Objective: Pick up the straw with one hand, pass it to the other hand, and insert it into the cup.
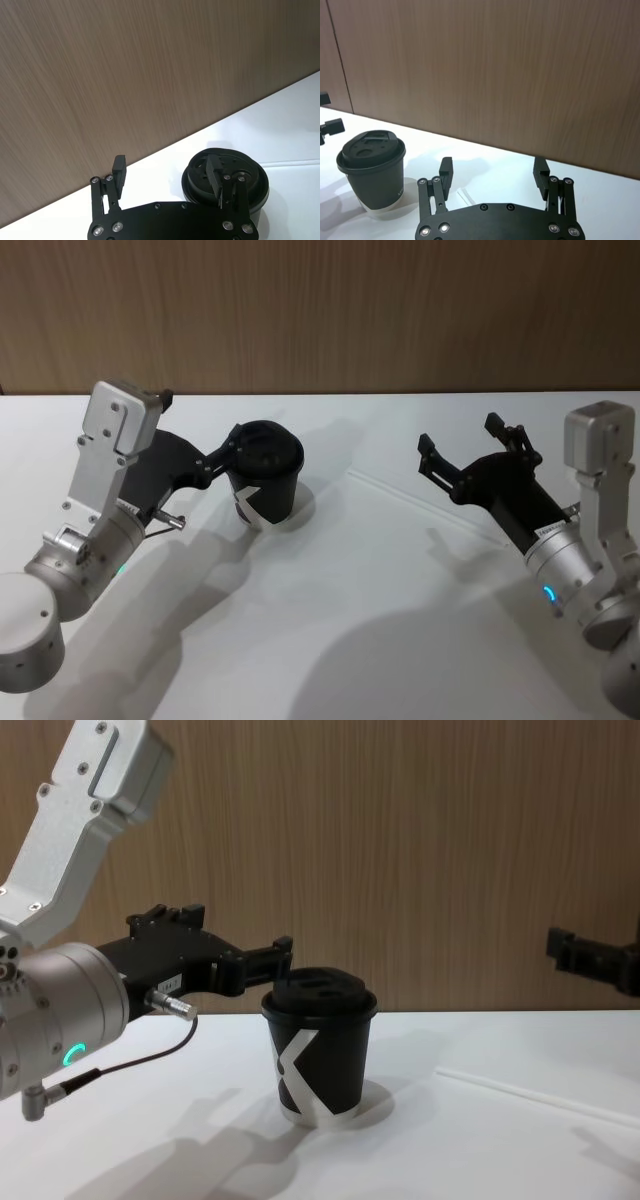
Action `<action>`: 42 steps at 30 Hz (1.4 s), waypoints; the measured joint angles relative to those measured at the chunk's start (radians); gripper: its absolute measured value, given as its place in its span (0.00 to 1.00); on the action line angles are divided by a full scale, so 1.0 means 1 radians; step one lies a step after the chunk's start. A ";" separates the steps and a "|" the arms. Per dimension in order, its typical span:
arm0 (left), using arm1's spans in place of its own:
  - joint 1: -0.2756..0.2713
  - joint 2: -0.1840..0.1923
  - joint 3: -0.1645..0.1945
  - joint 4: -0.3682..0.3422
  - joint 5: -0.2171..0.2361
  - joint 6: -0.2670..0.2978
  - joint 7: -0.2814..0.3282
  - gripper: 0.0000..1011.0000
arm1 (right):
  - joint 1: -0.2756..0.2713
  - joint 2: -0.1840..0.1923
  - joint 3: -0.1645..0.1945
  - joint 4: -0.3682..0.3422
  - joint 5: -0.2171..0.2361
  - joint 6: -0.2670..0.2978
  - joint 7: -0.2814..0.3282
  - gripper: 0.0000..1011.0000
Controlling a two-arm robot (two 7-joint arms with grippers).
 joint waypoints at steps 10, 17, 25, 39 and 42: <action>0.000 0.000 0.000 0.000 0.000 0.000 0.000 0.99 | 0.052 0.080 0.006 0.035 -0.008 -0.006 0.115 0.99; 0.000 0.000 0.000 0.000 0.000 0.000 0.000 0.99 | 0.079 0.129 0.008 0.059 -0.012 -0.007 0.190 0.99; 0.000 0.000 0.000 0.000 0.000 0.000 0.000 0.99 | 0.092 0.160 0.008 0.071 -0.019 0.004 0.239 0.99; 0.000 0.000 0.000 0.000 0.000 0.000 0.000 0.99 | 0.106 0.197 0.006 0.100 -0.036 0.029 0.294 0.99; 0.000 0.000 0.000 0.000 0.000 0.000 0.000 0.99 | 0.109 0.201 0.004 0.105 -0.039 0.036 0.300 0.99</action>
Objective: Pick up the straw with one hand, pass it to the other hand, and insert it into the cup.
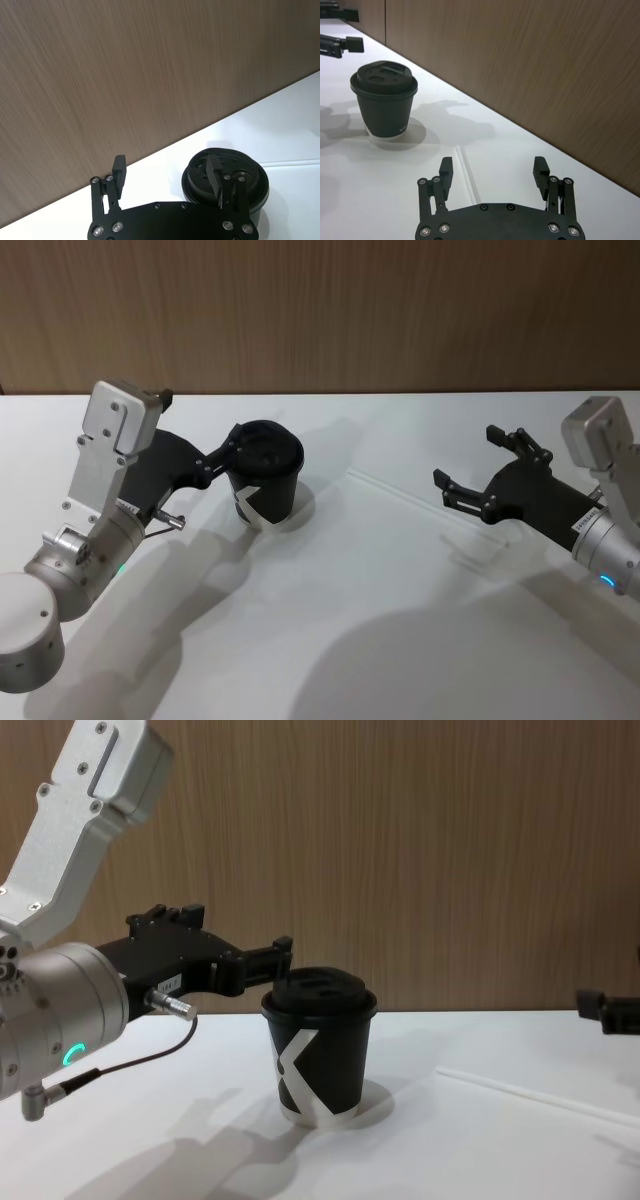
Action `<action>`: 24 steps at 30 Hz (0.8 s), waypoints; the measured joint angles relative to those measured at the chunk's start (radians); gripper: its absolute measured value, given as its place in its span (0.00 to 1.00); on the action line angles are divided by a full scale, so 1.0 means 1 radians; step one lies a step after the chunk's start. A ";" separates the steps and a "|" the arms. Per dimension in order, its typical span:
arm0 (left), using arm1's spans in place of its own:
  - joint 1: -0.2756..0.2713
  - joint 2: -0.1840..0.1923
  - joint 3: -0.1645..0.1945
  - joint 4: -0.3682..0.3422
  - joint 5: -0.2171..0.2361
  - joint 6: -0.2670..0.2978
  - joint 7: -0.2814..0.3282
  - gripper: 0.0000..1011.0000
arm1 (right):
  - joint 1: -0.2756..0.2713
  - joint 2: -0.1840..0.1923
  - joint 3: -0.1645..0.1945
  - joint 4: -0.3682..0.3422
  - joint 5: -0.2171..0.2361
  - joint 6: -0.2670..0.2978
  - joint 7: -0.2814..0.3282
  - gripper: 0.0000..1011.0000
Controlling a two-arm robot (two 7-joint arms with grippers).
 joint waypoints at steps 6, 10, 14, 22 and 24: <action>0.000 0.000 0.000 0.000 0.000 0.000 0.000 0.99 | 0.009 0.011 -0.008 0.010 -0.011 0.020 0.012 0.99; 0.000 0.000 0.000 0.000 0.000 0.000 0.000 0.99 | 0.016 0.018 -0.016 0.020 -0.019 0.036 0.021 0.99; 0.000 0.000 0.000 0.000 0.000 0.000 0.000 0.99 | 0.025 0.024 -0.025 0.033 -0.025 0.047 0.032 0.99; 0.000 0.000 0.000 0.000 0.000 0.000 0.000 0.99 | 0.058 0.029 -0.052 0.073 -0.032 0.068 0.058 0.99; 0.000 0.000 0.000 0.000 0.000 0.000 0.000 0.99 | 0.072 0.029 -0.061 0.089 -0.034 0.073 0.067 0.99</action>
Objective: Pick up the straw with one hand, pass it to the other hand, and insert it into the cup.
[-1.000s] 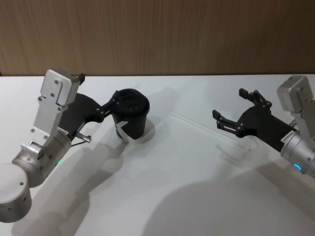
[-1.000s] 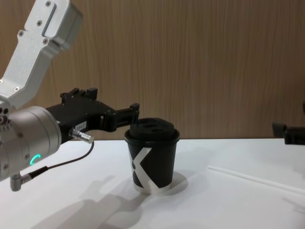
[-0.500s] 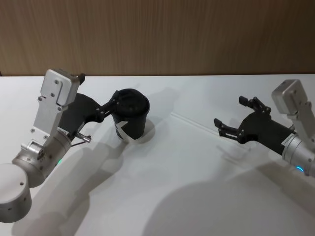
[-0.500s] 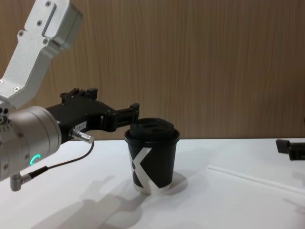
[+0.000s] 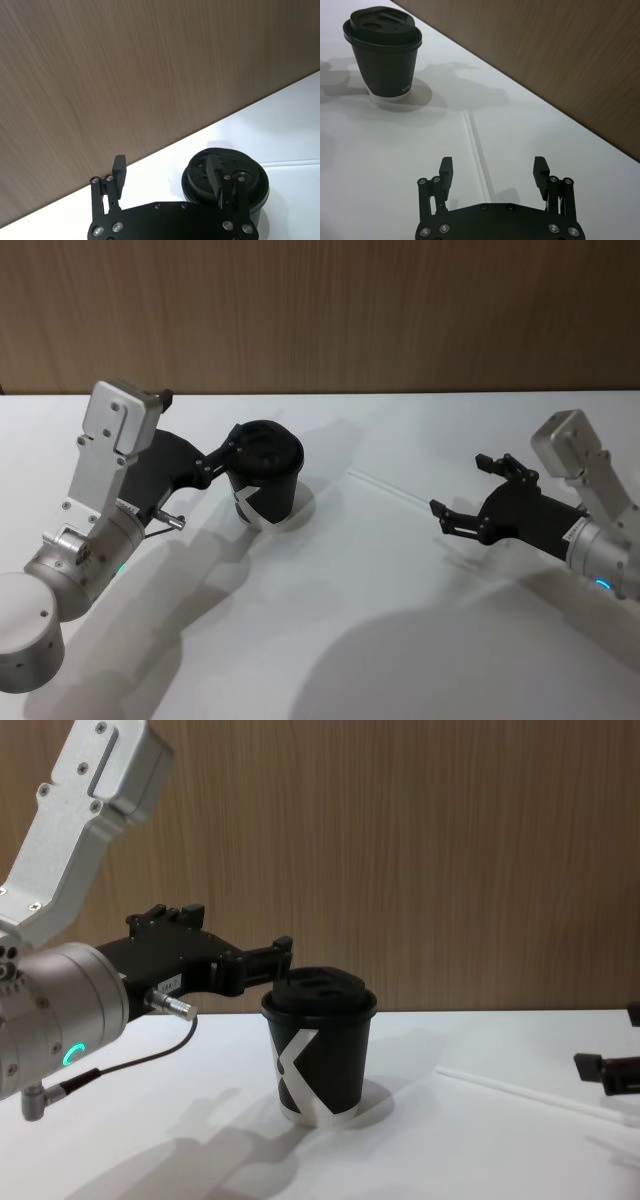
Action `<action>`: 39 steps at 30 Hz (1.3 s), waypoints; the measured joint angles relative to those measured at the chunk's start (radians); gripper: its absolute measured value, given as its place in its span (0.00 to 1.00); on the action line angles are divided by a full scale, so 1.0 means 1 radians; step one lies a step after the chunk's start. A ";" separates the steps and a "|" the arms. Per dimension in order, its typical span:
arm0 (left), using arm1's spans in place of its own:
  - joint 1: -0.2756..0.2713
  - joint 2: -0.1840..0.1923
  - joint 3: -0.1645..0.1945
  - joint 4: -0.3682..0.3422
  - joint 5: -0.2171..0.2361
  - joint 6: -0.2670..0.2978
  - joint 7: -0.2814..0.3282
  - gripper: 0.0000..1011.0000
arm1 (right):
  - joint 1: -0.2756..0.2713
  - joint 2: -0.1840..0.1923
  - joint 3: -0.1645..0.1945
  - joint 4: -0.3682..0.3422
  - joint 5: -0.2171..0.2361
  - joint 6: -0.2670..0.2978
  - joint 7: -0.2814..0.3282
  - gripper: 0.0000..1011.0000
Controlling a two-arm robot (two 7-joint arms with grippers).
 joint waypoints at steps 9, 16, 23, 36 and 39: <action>0.000 0.000 0.000 0.000 0.000 0.000 0.000 0.99 | 0.057 -0.006 -0.034 0.062 -0.001 0.014 0.038 0.99; 0.000 0.000 0.000 0.000 0.000 0.000 0.000 0.99 | 0.095 -0.006 -0.050 0.103 0.012 0.021 0.079 0.99; 0.000 0.000 0.000 0.000 0.000 0.000 0.000 0.99 | 0.125 -0.002 -0.060 0.139 0.029 0.026 0.111 0.99; 0.000 0.000 0.000 0.000 0.000 0.000 0.000 0.99 | 0.163 0.005 -0.068 0.188 0.055 0.039 0.140 0.99; 0.000 0.000 0.000 0.000 0.000 0.000 0.000 0.99 | 0.169 0.005 -0.071 0.198 0.059 0.040 0.143 0.99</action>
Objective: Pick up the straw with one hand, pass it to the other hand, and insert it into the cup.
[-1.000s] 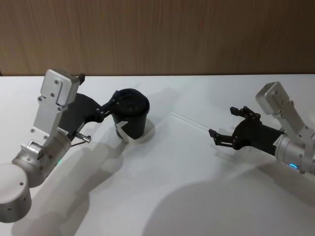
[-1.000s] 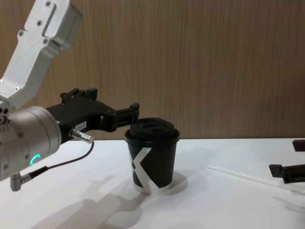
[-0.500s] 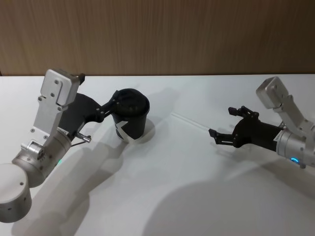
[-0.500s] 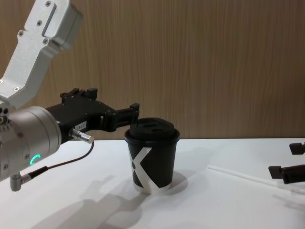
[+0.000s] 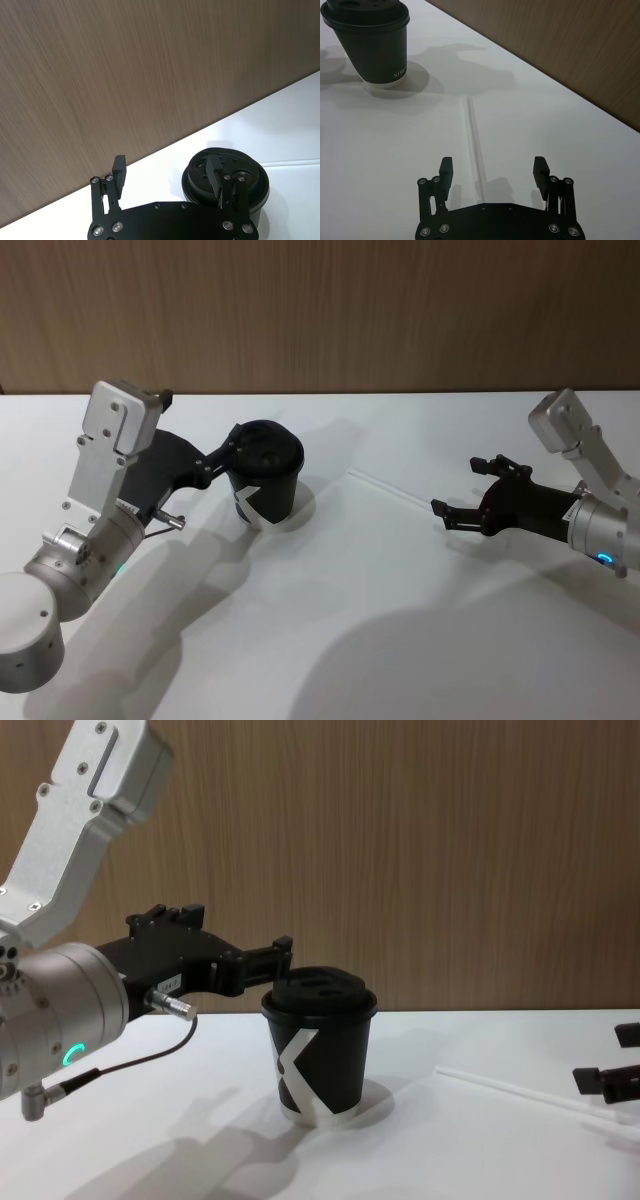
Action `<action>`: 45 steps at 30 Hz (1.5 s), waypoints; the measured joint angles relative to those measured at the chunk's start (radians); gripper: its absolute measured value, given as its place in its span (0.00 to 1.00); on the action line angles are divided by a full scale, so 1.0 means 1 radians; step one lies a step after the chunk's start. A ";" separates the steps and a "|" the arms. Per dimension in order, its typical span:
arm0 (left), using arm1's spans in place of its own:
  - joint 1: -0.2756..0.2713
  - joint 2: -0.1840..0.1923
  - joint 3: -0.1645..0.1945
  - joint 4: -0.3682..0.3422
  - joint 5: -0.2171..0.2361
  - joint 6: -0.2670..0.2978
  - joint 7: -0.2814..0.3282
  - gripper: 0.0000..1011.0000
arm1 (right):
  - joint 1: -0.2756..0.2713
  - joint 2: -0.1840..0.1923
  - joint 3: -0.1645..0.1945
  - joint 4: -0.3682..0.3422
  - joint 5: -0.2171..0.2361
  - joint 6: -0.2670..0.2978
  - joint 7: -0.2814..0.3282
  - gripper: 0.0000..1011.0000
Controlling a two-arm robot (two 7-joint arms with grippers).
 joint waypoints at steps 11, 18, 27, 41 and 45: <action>0.000 0.000 0.000 0.000 0.000 0.000 0.000 0.99 | 0.018 0.004 -0.019 0.028 0.002 0.004 0.007 0.99; 0.000 0.000 0.000 0.000 0.000 0.000 0.000 0.99 | 0.028 0.005 -0.033 0.040 0.001 0.008 0.009 0.99; 0.000 0.000 0.000 0.000 0.000 0.000 0.000 0.99 | 0.038 0.007 -0.046 0.054 0.001 0.015 0.013 0.99; 0.000 0.000 0.000 0.000 0.000 0.000 0.000 0.99 | 0.056 0.006 -0.070 0.078 0.008 0.020 0.022 0.99; 0.000 0.000 0.000 0.000 0.000 0.000 0.000 0.99 | 0.058 0.005 -0.075 0.082 0.012 0.022 0.022 0.99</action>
